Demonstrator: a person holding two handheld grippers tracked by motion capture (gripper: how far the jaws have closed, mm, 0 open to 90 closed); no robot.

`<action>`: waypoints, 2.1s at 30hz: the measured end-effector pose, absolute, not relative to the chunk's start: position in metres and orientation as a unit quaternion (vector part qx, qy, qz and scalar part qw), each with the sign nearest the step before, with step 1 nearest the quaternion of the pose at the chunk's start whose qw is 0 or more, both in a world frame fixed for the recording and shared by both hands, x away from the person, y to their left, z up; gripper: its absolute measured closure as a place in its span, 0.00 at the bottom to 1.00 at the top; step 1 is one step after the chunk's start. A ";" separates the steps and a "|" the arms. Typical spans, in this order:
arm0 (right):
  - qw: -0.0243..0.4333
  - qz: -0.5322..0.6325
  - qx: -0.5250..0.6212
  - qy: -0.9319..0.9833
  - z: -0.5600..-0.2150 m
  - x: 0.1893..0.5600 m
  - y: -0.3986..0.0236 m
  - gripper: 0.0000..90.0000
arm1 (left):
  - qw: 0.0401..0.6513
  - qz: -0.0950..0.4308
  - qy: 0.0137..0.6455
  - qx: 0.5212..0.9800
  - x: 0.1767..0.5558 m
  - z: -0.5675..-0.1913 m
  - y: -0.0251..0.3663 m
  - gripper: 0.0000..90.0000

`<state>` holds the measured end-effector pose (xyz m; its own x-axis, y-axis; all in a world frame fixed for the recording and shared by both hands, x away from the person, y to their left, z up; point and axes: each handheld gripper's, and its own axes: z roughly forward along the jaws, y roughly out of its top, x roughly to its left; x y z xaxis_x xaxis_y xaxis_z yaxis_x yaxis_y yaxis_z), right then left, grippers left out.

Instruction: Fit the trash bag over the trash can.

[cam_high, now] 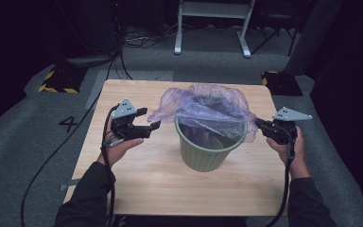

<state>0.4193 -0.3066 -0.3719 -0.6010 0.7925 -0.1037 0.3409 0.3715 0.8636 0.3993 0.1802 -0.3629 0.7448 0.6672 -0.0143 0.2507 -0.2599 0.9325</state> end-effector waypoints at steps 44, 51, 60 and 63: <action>0.207 0.511 0.240 0.799 -0.330 0.320 -0.281 0.91 | 0.507 0.193 0.131 0.830 0.365 -0.334 0.100 0.88; 0.193 0.508 0.225 0.809 -0.337 0.308 -0.268 0.93 | 0.522 0.188 0.091 0.827 0.333 -0.329 0.080 0.35; 0.188 0.518 0.218 0.805 -0.343 0.301 -0.260 0.97 | 0.500 0.179 0.045 0.846 0.320 -0.334 0.038 0.33; 0.178 0.527 0.216 0.803 -0.345 0.297 -0.261 0.97 | 0.489 0.170 0.046 0.854 0.324 -0.337 0.031 0.45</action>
<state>0.2972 -0.2615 -0.3448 -0.8436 0.5337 -0.0585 0.1585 0.3517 0.9226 0.3242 0.0311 -0.3373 0.9379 0.2448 0.2458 -0.0881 -0.5172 0.8513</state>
